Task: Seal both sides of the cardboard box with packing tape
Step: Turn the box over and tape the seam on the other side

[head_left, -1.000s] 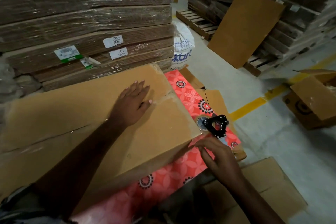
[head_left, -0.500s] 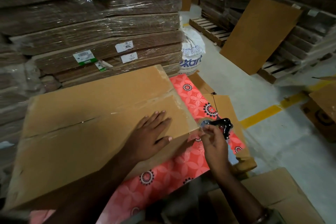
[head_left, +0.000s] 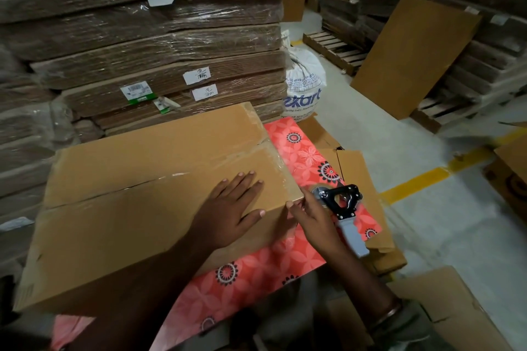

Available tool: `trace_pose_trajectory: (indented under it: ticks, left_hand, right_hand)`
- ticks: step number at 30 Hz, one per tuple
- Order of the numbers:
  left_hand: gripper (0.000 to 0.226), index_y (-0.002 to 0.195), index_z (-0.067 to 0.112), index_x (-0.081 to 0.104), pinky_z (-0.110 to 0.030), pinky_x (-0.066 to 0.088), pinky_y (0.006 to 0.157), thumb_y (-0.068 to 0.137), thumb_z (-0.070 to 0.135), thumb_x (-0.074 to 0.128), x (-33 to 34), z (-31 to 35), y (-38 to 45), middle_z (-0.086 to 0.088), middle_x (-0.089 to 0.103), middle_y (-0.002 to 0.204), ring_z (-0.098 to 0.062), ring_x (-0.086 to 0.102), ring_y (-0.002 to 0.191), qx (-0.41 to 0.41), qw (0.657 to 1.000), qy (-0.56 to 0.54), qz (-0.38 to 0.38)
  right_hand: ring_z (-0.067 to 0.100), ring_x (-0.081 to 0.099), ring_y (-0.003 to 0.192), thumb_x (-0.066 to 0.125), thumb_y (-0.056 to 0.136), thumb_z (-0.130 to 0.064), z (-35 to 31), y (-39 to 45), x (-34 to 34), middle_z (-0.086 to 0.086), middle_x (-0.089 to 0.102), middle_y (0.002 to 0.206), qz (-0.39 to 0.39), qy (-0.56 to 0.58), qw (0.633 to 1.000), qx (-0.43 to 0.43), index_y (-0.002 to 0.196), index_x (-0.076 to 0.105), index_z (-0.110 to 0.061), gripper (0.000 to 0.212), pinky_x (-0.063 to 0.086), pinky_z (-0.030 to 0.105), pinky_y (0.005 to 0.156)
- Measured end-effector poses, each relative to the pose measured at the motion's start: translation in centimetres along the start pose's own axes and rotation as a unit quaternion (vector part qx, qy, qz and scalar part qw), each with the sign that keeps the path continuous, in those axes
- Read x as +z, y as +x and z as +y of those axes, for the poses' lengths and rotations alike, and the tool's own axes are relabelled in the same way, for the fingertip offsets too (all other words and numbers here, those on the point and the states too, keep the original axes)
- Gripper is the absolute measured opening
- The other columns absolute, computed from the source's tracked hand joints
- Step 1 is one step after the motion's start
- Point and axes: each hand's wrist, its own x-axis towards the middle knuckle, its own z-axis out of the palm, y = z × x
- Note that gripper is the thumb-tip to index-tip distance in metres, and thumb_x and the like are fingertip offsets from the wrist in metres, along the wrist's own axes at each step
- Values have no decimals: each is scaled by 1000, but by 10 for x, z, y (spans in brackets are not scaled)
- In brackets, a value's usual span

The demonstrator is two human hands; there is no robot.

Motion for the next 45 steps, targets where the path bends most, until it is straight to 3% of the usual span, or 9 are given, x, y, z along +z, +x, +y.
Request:
trace_pose_trajectory:
  ticks: [7,10,16,21,26,34,37,40,45]
  left_hand:
    - [69,164,34,21,-40,17,129,103,67,25,-3,3,-1,7,12,175,-14,11,161,5,1000,-3,4]
    - [70,165,33,21,-41,17,128,103,66,25,-4,3,0,7,11,175,-14,11,161,4,1000,7,3]
    - [70,165,33,20,-41,18,128,103,66,26,-3,4,2,7,10,175,-15,12,161,2,1000,9,-2]
    - [70,165,33,18,-40,15,128,103,65,28,-6,8,2,7,9,175,-15,10,161,-2,1000,6,-12]
    - [70,165,34,18,-41,16,129,103,65,28,-7,8,1,7,9,175,-15,10,161,-7,1000,8,-15]
    - [69,164,34,21,-44,20,128,103,66,27,-6,9,0,6,12,175,-16,13,161,-5,1000,3,2]
    - [69,164,33,23,-45,22,127,103,66,27,-4,8,-1,6,14,174,-16,15,161,-4,1000,-1,9]
    - [69,164,31,25,-47,23,126,104,65,28,-2,7,-2,4,17,174,-18,18,160,-2,1000,-2,16]
    - [70,164,30,24,-48,23,126,104,65,25,1,4,-1,3,17,174,-19,17,160,-3,1000,3,15]
  right_hand:
    - [6,43,144,62,96,-49,3,-9,-10,-11,44,159,29,-2,1000,5,159,34,-31,71,39,40,118]
    - [-2,44,141,53,103,-29,-8,-22,-9,-18,47,154,104,-32,991,-78,157,39,-29,56,38,28,114]
    - [-20,29,139,49,102,-9,-17,-21,0,-11,48,153,70,-171,965,-185,150,51,-24,51,24,9,115]
    - [13,52,135,51,95,-5,-12,-8,-4,1,59,147,105,-208,955,-185,142,61,-15,49,37,23,115]
    - [10,63,120,52,87,12,-6,-5,-10,-1,70,131,127,-169,961,-178,135,67,-15,57,44,18,105]
    - [12,70,107,58,95,-1,22,-25,-23,-6,73,117,199,-117,972,-43,129,71,-16,39,53,31,91]
    - [-16,60,105,54,93,4,20,-42,-2,-15,62,136,136,-75,987,-38,149,53,-23,62,49,18,91]
    - [-4,41,141,56,95,0,20,-41,26,-16,40,158,55,6,998,-2,162,24,-29,80,37,26,117]
    - [11,0,156,56,96,2,16,-38,53,-3,-10,170,9,-29,999,44,161,-13,-22,97,11,37,128]
